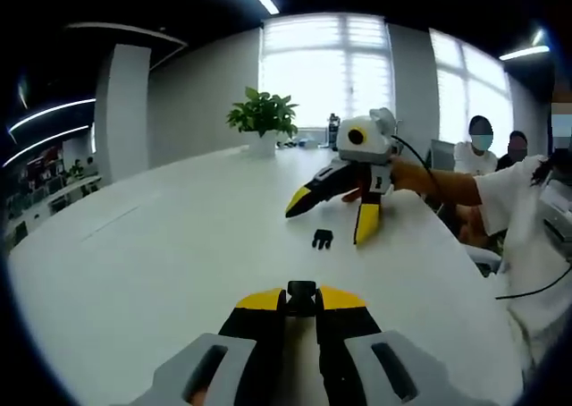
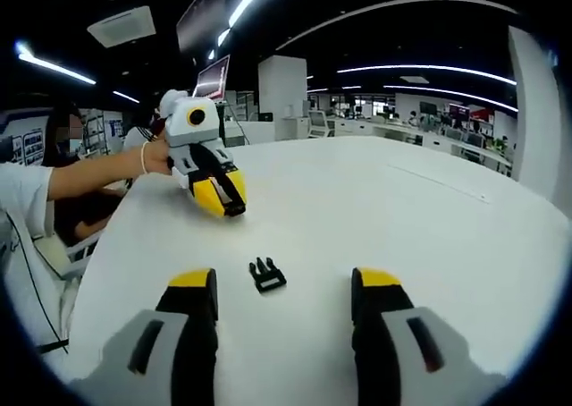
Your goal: Snap the two parts of the plastic buckle together until the buckle closes and remains connected.
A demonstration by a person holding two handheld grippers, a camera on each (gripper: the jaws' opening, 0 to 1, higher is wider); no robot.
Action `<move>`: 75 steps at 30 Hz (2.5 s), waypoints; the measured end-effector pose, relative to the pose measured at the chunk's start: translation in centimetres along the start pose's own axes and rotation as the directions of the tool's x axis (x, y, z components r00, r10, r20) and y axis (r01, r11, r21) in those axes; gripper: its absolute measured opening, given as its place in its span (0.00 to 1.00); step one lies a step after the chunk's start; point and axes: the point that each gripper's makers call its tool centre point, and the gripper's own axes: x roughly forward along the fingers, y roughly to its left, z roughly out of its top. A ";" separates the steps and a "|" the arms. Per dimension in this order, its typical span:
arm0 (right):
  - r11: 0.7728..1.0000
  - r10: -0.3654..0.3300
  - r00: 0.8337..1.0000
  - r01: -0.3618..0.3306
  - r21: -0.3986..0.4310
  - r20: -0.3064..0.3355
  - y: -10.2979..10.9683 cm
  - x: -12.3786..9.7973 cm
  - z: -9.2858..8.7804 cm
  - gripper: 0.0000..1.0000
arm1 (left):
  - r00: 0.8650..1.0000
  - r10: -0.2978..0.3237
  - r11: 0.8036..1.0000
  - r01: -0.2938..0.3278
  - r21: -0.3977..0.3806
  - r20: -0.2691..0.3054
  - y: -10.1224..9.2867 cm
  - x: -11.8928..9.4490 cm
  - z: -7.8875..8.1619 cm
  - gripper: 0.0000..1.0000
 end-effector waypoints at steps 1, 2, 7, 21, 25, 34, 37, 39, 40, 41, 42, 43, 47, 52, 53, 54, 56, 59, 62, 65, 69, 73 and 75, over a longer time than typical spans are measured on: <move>1.000 -0.002 1.000 0.002 -0.001 0.000 -0.1 0.0 0.0 0.57 | 1.000 -0.004 1.000 0.004 -0.003 0.000 -0.1 0.0 0.0 0.12; 1.000 0.000 1.000 0.000 -0.006 -0.002 -0.1 0.0 0.0 0.57 | 1.000 -0.008 1.000 0.008 -0.004 0.000 -0.1 0.0 -0.1 0.12; 0.999 0.017 1.000 -0.017 -0.030 -0.013 0.1 0.1 -0.1 0.54 | 1.000 -0.026 1.000 0.026 -0.008 0.004 -0.2 -0.1 -0.1 0.12; 0.997 0.059 0.998 -0.060 -0.041 -0.013 1.1 0.6 0.1 0.33 | 0.997 -0.066 0.997 0.067 0.027 -0.028 -1.3 -0.2 -0.4 0.12; 0.997 0.066 0.998 -0.067 -0.044 -0.011 1.3 0.6 0.1 0.28 | 0.997 -0.072 0.997 0.073 0.026 -0.032 -1.5 -0.1 -0.5 0.12; 0.996 0.080 0.997 -0.081 -0.046 -0.021 1.5 0.5 0.1 0.19 | 0.996 -0.079 0.997 0.079 0.019 -0.029 -1.1 -0.1 -0.4 0.12; 0.995 0.084 0.996 -0.085 -0.049 -0.022 1.6 0.5 0.1 0.17 | 0.996 -0.084 0.996 0.085 0.022 -0.035 -1.4 -0.1 -0.5 0.12; 0.994 0.087 0.996 -0.088 -0.059 -0.023 1.7 0.5 0.1 0.16 | 0.995 -0.087 0.996 0.088 0.022 -0.038 -1.4 -0.1 -0.6 0.12; 0.994 0.087 0.996 -0.089 -0.066 -0.023 1.8 0.5 0.1 0.14 | 0.995 -0.089 0.996 0.090 0.022 -0.039 -1.4 -0.1 -0.6 0.12; 0.993 0.084 0.996 -0.085 -0.077 -0.023 1.7 0.4 0.2 0.13 | 0.995 -0.091 0.996 0.091 0.022 -0.038 -1.5 0.0 -0.6 0.12; 0.993 0.082 0.996 -0.084 -0.081 -0.024 1.7 0.4 0.2 0.13 | 0.995 -0.092 0.995 0.093 0.023 -0.039 -1.7 0.0 -0.6 0.12; 0.993 0.084 0.996 -0.086 -0.083 -0.025 1.7 0.4 0.1 0.13 | 0.995 -0.093 0.995 0.095 0.026 -0.040 -1.8 0.0 -0.6 0.12; 0.992 0.098 0.995 -0.099 -0.081 -0.025 2.1 0.3 0.1 0.12 | 0.994 -0.098 0.995 0.099 0.030 -0.041 -2.2 0.0 -0.5 0.12; 0.990 0.114 0.993 -0.114 -0.080 -0.006 2.6 0.2 0.5 0.12 | 0.994 -0.103 0.994 0.104 0.033 -0.044 -2.6 0.0 -0.6 0.12; 0.990 0.116 0.993 -0.116 -0.081 -0.006 2.7 0.2 0.5 0.12 | 0.994 -0.105 0.994 0.106 0.031 -0.044 -2.6 0.0 -0.6 0.12; 0.989 0.121 0.993 -0.121 -0.081 -0.003 2.8 0.2 0.5 0.12 | 0.993 -0.107 0.994 0.108 0.029 -0.043 -2.7 0.0 -0.6 0.12; 0.989 0.126 0.992 -0.126 -0.081 -0.001 2.9 0.2 0.6 0.12 | 0.993 -0.108 0.994 0.110 0.030 -0.047 -2.9 0.1 -0.7 0.12; 0.988 0.133 0.991 -0.132 -0.082 0.004 3.0 0.3 0.7 0.12 | 0.993 -0.110 0.993 0.112 0.031 -0.050 -3.0 0.1 -0.8 0.12; 0.986 0.146 0.989 -0.145 -0.084 0.009 3.3 0.3 0.9 0.12 | 0.992 -0.115 0.993 0.116 0.034 -0.049 -2.9 0.2 -0.8 0.12; 0.984 0.157 0.988 -0.155 -0.087 0.015 3.7 0.4 1.1 0.12 | 0.991 -0.120 0.992 0.123 0.040 -0.051 -3.1 0.3 -0.7 0.12; 0.980 0.179 0.984 -0.177 -0.096 0.016 4.5 0.5 1.3 0.12 | 0.991 -0.128 0.991 0.130 0.045 -0.045 -3.3 0.3 -0.5 0.12; 0.975 0.196 0.981 -0.193 -0.109 0.015 5.0 0.7 1.4 0.12 | 0.990 -0.134 0.989 0.137 0.050 -0.050 -3.5 0.4 -0.5 0.12; 0.973 0.206 0.979 -0.203 -0.114 0.014 5.4 0.8 1.4 0.12 | 0.989 -0.137 0.989 0.140 0.053 -0.049 -3.4 0.5 -0.4 0.12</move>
